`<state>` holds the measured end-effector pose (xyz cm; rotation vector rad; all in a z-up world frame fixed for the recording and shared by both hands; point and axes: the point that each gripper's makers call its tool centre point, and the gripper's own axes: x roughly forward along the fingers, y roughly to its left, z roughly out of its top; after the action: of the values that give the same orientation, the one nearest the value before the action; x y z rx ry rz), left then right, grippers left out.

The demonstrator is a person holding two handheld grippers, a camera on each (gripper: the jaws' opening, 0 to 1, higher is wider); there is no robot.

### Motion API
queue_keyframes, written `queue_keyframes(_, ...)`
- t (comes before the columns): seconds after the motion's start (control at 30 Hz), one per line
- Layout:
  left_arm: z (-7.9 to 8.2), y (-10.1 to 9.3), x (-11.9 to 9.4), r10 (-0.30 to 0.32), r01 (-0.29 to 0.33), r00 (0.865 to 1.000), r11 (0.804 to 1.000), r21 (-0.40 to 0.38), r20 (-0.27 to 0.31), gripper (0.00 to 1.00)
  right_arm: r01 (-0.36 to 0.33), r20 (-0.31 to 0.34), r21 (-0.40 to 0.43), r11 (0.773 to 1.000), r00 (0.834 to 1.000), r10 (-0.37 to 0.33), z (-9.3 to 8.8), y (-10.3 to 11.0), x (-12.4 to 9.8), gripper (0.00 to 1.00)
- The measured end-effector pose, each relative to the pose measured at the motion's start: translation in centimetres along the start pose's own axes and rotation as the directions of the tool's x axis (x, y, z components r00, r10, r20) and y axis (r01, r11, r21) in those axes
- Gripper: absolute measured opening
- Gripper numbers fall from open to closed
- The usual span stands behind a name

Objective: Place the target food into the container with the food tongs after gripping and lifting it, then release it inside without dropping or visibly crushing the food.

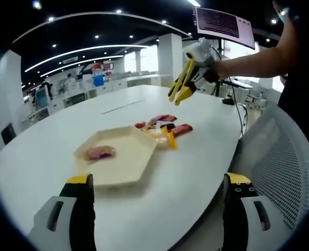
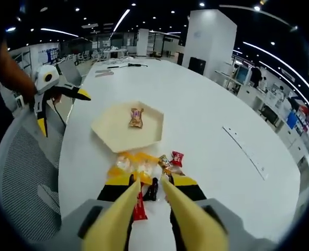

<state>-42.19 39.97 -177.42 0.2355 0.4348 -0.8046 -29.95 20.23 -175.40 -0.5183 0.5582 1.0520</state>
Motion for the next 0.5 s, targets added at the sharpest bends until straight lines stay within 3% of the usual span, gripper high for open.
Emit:
queue_keyframes(0.27, -0.1, 0.0, 0.1, 0.000, 0.000, 1.000, 1.000, 0.001, -0.008, 0.99, 0.015, -0.010, 0.044, 0.999, 1.000, -0.014, -2.4, -0.1, 1.9, 0.25)
queue_keyframes(0.5, -0.3, 0.1, 0.1, 0.001, -0.001, 1.000, 1.000, 0.000, -0.014, 0.99, 0.031, -0.015, 0.066, 0.997, 0.999, -0.030, -3.5, -0.2, 2.8, 0.25)
